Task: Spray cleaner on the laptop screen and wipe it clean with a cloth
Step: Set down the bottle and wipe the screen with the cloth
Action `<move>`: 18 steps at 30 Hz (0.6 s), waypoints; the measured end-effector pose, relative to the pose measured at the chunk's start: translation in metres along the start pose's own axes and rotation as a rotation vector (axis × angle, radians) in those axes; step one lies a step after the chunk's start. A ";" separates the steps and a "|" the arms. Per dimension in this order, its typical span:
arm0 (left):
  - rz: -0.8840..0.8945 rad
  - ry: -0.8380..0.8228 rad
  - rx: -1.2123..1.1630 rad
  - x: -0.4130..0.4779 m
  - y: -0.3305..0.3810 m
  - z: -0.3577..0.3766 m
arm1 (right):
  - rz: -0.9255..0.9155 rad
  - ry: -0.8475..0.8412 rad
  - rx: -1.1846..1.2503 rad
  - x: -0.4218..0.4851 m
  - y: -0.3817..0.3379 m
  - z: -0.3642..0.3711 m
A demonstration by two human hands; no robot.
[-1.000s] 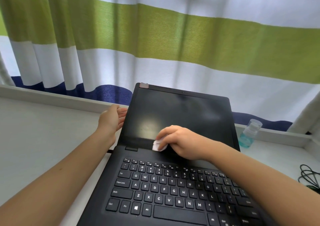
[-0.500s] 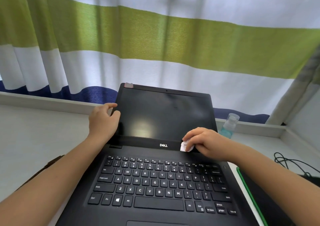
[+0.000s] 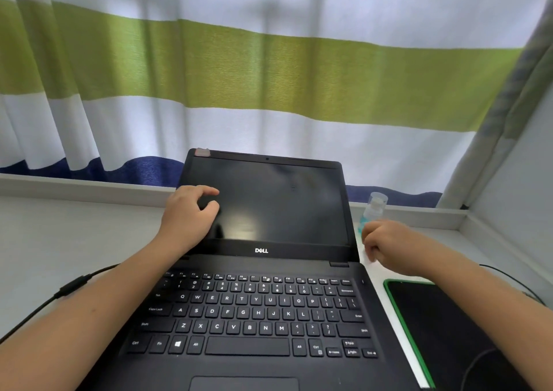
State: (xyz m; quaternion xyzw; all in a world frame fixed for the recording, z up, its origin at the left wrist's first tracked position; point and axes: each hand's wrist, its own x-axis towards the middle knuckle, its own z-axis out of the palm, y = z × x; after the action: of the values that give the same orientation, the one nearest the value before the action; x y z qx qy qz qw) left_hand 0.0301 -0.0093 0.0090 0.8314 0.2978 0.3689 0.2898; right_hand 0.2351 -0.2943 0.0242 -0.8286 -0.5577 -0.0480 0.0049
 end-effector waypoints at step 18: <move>-0.012 -0.012 0.006 0.008 -0.009 0.001 | 0.077 0.024 0.100 0.006 -0.014 -0.003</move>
State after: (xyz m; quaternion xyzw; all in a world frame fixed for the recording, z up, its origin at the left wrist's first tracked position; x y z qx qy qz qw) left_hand 0.0324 0.0017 0.0060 0.8326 0.3023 0.3614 0.2912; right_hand 0.2239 -0.2841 0.0269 -0.8475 -0.5271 -0.0298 0.0547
